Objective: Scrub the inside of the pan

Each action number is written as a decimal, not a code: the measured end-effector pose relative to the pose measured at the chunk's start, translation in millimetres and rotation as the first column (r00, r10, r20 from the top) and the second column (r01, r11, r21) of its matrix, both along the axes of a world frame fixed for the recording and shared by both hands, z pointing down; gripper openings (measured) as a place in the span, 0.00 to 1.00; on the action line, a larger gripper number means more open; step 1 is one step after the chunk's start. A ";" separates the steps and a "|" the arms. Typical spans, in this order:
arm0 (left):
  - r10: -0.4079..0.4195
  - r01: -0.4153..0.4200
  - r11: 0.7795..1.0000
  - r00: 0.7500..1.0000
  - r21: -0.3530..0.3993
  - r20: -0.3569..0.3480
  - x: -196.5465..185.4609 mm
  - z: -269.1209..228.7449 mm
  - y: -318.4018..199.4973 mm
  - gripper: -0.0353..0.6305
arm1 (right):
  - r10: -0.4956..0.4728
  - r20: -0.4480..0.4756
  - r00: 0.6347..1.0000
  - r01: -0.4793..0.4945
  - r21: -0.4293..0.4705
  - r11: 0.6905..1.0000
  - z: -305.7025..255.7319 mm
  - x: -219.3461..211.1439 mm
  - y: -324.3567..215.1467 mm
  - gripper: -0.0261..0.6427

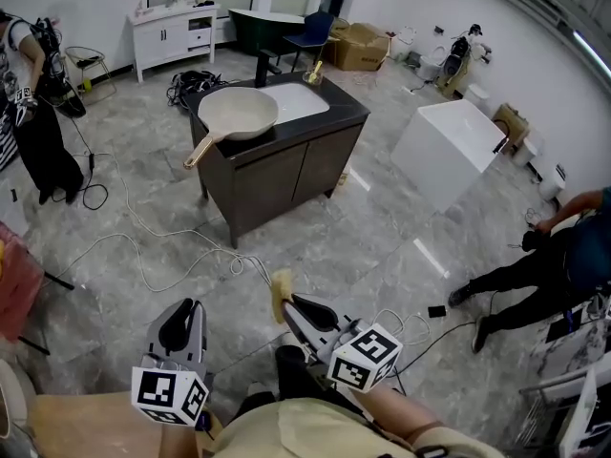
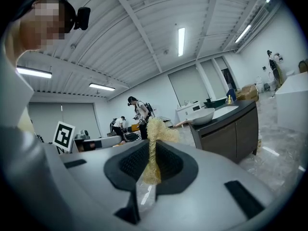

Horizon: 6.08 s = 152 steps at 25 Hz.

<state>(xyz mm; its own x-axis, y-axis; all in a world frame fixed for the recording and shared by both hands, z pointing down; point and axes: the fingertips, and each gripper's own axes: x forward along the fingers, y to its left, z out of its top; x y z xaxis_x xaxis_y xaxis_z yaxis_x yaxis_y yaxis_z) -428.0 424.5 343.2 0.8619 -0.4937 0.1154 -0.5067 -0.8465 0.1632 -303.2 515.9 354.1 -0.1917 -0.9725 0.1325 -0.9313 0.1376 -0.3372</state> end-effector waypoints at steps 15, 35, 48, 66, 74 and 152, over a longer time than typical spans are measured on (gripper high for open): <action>-0.005 0.003 1.000 0.997 0.021 0.082 99.9 9.2 -91.4 0.14 | -0.071 0.025 0.997 0.072 -0.014 0.997 1.2 102.0 -114.0 0.11; -0.027 0.003 0.996 0.965 0.092 0.261 258.2 7.1 -206.1 0.29 | -0.137 0.017 0.990 0.137 0.002 0.991 4.7 269.1 -241.9 0.11; -0.066 -0.063 0.975 0.835 0.214 0.546 296.7 43.3 -305.4 0.41 | -0.097 -0.035 0.995 0.095 -0.053 0.994 16.6 316.4 -307.7 0.11; 0.175 -0.075 0.983 0.642 -0.166 0.747 348.0 120.0 -453.2 0.44 | -0.153 -0.088 0.984 0.142 -0.123 0.982 20.6 366.6 -488.1 0.11; 0.212 -0.058 0.972 0.635 -0.229 0.743 359.5 130.2 -472.6 0.44 | -0.239 -0.126 0.963 0.218 -0.162 0.962 30.8 379.4 -531.3 0.11; 0.254 0.075 0.924 0.613 -0.374 0.748 368.3 147.7 -477.9 0.42 | -0.644 -0.382 0.663 0.465 -0.463 0.754 152.2 325.1 -751.6 0.12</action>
